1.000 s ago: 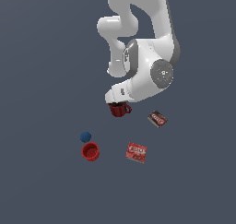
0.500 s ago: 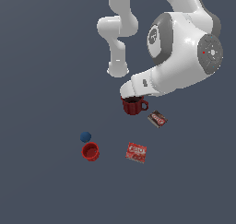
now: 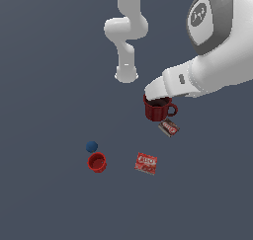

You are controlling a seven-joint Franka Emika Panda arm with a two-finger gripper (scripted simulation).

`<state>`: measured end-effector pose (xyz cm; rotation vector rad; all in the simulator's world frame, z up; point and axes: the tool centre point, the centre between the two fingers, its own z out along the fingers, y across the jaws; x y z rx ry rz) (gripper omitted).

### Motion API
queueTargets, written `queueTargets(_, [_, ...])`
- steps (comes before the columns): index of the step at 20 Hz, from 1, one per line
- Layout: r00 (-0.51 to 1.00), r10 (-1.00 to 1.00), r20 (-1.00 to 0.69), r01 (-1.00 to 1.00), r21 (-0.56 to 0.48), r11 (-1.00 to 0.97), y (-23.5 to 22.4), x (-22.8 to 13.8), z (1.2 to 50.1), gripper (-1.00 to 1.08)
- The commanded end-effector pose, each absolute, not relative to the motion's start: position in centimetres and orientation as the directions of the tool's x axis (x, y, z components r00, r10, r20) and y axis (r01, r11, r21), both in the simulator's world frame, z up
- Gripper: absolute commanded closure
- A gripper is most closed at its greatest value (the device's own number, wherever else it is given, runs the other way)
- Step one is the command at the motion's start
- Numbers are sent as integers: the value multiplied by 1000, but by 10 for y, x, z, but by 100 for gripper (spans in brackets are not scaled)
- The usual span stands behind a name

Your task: Pick up a designated object from a clutter of objects.

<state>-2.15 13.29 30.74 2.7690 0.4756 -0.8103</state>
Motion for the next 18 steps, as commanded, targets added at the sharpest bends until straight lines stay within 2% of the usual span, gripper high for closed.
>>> queueTargets(1, [797, 244, -552, 363, 116, -924, 142, -15, 320, 108])
queueTargets(18, [798, 241, -552, 362, 119, -925, 190, 16, 373, 108])
